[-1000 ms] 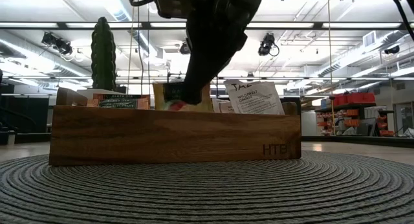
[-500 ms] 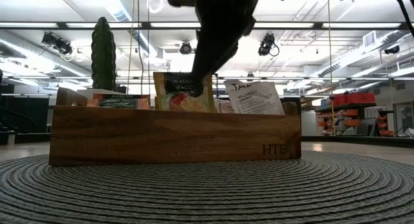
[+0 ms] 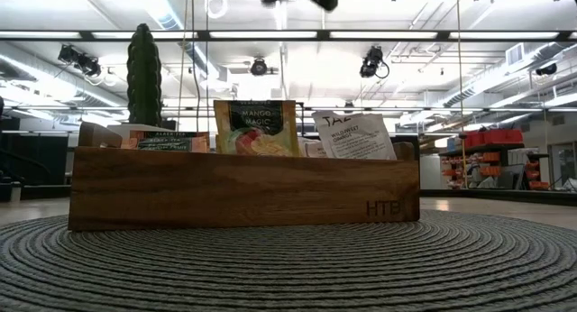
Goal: Pick & Place Tea
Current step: Put the orange tea bag into the left section of the wooden organizer
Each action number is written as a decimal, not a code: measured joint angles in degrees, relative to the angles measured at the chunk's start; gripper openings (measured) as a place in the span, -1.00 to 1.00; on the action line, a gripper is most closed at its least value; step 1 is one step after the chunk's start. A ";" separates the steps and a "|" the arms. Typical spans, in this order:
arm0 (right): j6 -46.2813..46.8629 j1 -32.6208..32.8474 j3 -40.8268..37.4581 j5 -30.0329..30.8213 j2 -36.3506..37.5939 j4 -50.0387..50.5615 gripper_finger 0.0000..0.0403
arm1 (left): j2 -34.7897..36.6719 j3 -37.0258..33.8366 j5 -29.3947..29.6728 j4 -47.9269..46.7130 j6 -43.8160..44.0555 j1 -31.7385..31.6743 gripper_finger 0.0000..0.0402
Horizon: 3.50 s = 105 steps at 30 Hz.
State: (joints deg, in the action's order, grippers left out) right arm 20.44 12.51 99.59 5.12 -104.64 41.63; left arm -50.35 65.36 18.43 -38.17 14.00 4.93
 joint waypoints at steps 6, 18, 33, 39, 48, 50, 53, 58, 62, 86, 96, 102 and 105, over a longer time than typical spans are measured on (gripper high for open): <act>2.83 -1.72 0.00 -0.05 5.56 -1.92 -0.17 | -8.18 0.00 0.66 -0.36 -3.12 0.00 -0.50; 4.60 -2.05 0.00 9.45 18.30 -1.19 -0.29 | -20.93 0.00 -11.87 -6.15 5.71 -11.02 -0.50; 7.87 -2.05 0.07 15.56 24.93 3.95 -0.31 | -41.58 12.40 -15.13 -12.68 -4.96 -22.87 -0.50; 8.05 -2.02 0.07 15.44 24.92 4.08 -0.31 | -48.95 18.94 -14.59 -15.22 -10.93 -26.35 -0.46; 9.10 -1.95 0.07 15.68 27.88 5.71 -0.31 | -54.58 23.07 -6.67 -14.50 -12.45 -27.37 0.06; 9.31 -1.95 0.07 16.85 28.56 6.76 -0.31 | -55.72 23.47 -5.77 -14.35 -11.83 -27.85 0.14; 10.55 -1.95 0.07 17.42 29.18 9.12 -0.31 | -57.52 23.56 -6.04 -13.76 -11.69 -28.50 0.19; 11.26 -1.95 0.04 17.46 29.57 10.02 -0.31 | -60.55 23.56 -6.69 -13.44 -11.72 -29.68 0.20; 11.70 -1.95 0.04 17.49 29.63 10.30 -0.31 | -61.96 23.56 -7.08 -12.43 -11.76 -30.23 0.20; 12.12 -2.07 0.02 18.47 29.57 13.83 -0.31 | -69.34 23.47 -10.96 -10.67 -16.13 -34.03 0.20; 12.18 -2.08 0.02 19.96 29.57 13.85 -0.31 | -69.79 23.47 -10.81 -9.57 -19.24 -34.83 0.20; 12.33 -2.08 0.02 19.98 29.57 13.83 -0.31 | -70.71 23.51 -11.33 -9.22 -20.46 -35.46 0.15; 12.33 -2.08 0.02 19.99 29.57 13.83 -0.31 | -71.87 23.52 -12.51 -9.92 -20.96 -35.52 0.11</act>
State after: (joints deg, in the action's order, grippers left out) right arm 32.77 10.44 99.61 25.11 -75.07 55.46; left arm -122.22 88.88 5.92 -48.09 -6.96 -30.59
